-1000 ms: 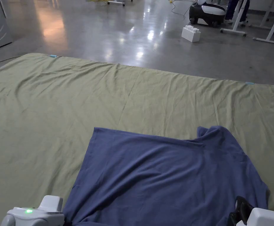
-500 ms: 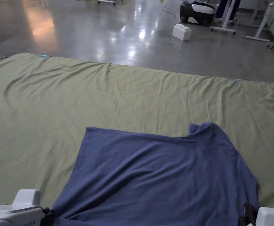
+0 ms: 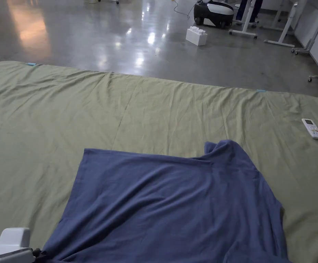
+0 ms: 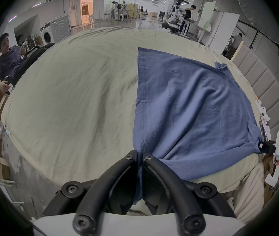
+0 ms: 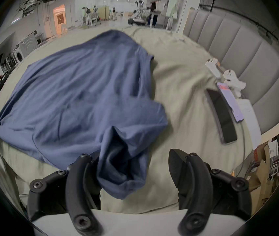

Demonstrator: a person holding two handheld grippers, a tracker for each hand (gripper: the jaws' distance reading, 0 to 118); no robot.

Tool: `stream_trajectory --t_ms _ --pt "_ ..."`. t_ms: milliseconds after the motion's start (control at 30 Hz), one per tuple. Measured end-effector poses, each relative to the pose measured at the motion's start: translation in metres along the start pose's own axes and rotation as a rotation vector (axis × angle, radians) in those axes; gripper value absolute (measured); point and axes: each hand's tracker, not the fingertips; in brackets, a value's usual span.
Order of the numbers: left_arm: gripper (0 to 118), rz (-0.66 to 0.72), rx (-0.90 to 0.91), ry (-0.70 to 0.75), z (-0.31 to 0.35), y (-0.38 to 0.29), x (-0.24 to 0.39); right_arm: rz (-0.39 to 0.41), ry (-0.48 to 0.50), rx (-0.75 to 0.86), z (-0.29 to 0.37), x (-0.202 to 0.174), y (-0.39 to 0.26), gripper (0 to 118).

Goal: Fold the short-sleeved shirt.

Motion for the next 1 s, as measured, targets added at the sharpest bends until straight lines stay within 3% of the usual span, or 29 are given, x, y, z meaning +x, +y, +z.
stream_trajectory --t_ms 33,133,233,267,400,467,667,1000 --pt "6 -0.001 -0.003 0.001 -0.001 -0.001 0.0 0.007 0.0 -0.012 -0.008 -0.002 -0.002 75" --pt "6 0.001 -0.011 0.003 -0.004 -0.002 0.001 -0.011 0.028 0.009 -0.003 -0.004 0.0 59" --pt "6 0.004 -0.016 0.002 -0.006 -0.003 0.002 0.049 0.035 0.022 0.002 -0.009 0.002 16" --pt "6 0.006 -0.018 -0.001 -0.006 -0.004 0.003 0.087 0.005 0.023 0.005 -0.011 0.003 10" --pt "6 0.0 -0.02 -0.005 -0.006 -0.006 0.004 0.093 0.004 0.02 0.015 -0.011 0.004 6" --pt "6 0.003 -0.016 -0.013 -0.005 -0.006 0.004 0.14 -0.037 0.022 0.022 -0.014 0.006 6" --pt "6 0.014 -0.009 -0.039 0.001 -0.006 0.006 0.162 -0.09 0.051 0.044 -0.015 0.014 6" --pt "6 0.049 0.049 -0.084 0.007 0.019 0.006 0.11 -0.076 0.116 0.061 -0.002 0.053 6"
